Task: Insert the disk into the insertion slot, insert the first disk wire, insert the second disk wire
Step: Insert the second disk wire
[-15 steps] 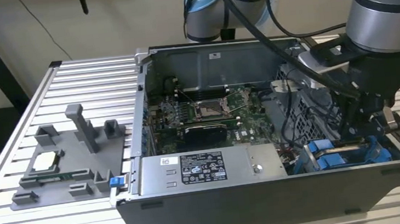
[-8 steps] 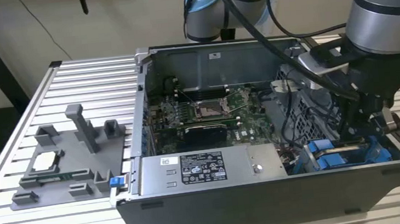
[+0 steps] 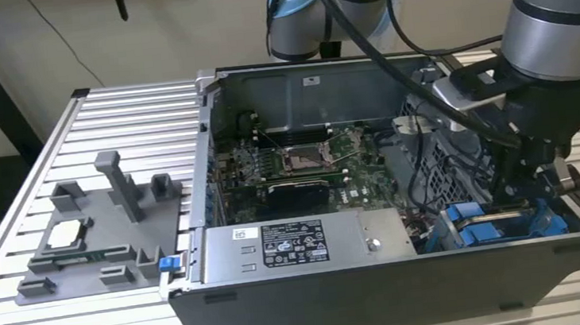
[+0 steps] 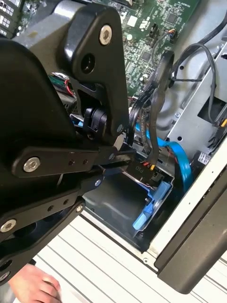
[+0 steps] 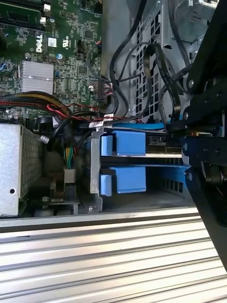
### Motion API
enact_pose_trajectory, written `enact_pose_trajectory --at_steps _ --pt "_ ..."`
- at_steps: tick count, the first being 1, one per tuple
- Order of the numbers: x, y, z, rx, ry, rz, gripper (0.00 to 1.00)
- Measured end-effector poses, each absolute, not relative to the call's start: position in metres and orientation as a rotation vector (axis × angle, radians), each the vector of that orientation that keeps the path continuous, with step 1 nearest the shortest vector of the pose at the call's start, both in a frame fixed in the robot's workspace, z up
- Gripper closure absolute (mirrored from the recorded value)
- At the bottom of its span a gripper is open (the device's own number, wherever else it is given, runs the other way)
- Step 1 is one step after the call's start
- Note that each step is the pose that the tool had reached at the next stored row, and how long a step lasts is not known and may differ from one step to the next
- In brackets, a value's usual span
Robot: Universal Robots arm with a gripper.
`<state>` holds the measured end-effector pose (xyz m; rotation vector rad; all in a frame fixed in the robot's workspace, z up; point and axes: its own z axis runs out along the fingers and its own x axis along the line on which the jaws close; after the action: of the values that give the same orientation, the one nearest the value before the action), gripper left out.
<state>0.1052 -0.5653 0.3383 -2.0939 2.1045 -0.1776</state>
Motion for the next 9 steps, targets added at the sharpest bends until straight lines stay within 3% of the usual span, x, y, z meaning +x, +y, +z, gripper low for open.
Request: enact_pose_trajectory --at_steps 9 --pt "0.1052 -0.5653 0.3324 -2.094 2.105 -0.178 1.00"
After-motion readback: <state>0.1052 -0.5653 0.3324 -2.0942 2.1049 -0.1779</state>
